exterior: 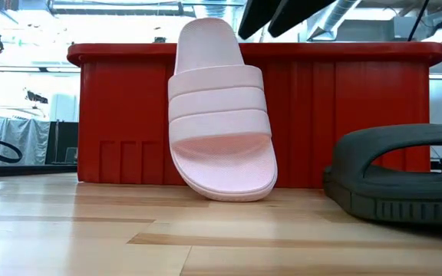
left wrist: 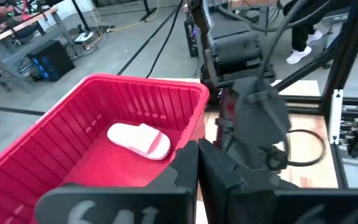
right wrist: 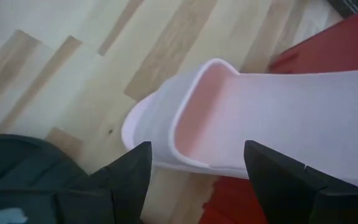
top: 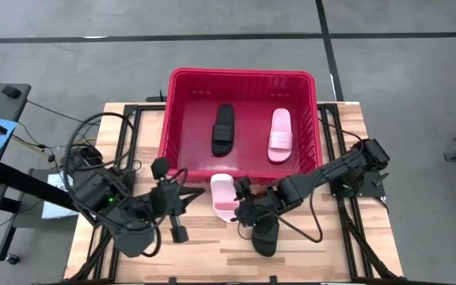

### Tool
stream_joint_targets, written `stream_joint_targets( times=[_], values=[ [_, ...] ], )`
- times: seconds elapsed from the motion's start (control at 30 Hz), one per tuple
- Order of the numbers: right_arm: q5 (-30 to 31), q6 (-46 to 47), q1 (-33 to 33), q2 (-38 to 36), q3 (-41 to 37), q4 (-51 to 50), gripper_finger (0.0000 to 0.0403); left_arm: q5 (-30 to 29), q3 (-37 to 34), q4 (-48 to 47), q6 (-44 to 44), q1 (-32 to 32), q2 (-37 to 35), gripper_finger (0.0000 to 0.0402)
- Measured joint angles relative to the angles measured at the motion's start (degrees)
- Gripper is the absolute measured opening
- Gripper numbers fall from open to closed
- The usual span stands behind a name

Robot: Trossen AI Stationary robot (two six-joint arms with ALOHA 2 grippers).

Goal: Pick and place slides into bin
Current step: Put the pink slide into the red container

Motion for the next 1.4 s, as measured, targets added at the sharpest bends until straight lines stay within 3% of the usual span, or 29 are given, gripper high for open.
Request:
stream_joint_targets(
  times=[0.37, 0.5, 0.83, 0.97, 1.1, 1.13, 1.4],
  values=[
    [-3.5, -0.4, -1.6, 0.0, 0.0, 0.5, 0.0249, 0.0, 0.0, -1.4, -0.1, -0.4, -0.9, 0.0],
    [-6.0, -0.4, -1.4, 3.5, -0.1, 1.8, 0.0249, 0.0, 0.0, -1.4, -0.1, -0.4, -0.9, 0.0],
    [-5.1, -0.8, -0.8, 10.6, 0.0, 1.5, 0.024, 0.0, 0.0, -0.9, 0.0, -0.4, -0.9, 0.0],
    [-3.7, 1.5, -1.7, 11.0, 0.4, 2.6, 0.0177, 0.0, 0.0, -0.8, -0.2, -0.4, -0.9, 0.0],
    [-2.1, 2.6, -2.3, 10.5, 2.5, 0.8, 0.004, 0.1, 0.0, -0.8, -0.2, -0.4, -0.9, 0.0],
    [-1.8, 2.6, -2.4, 10.4, 3.2, -0.7, 0.0021, 0.1, 0.0, -0.9, -0.2, -0.4, -0.9, 0.0],
    [-1.1, 3.1, -1.9, 10.1, 13.5, -10.9, 0.0005, 0.1, 0.0, -0.9, -0.3, -0.4, -0.9, 0.0]
  ],
)
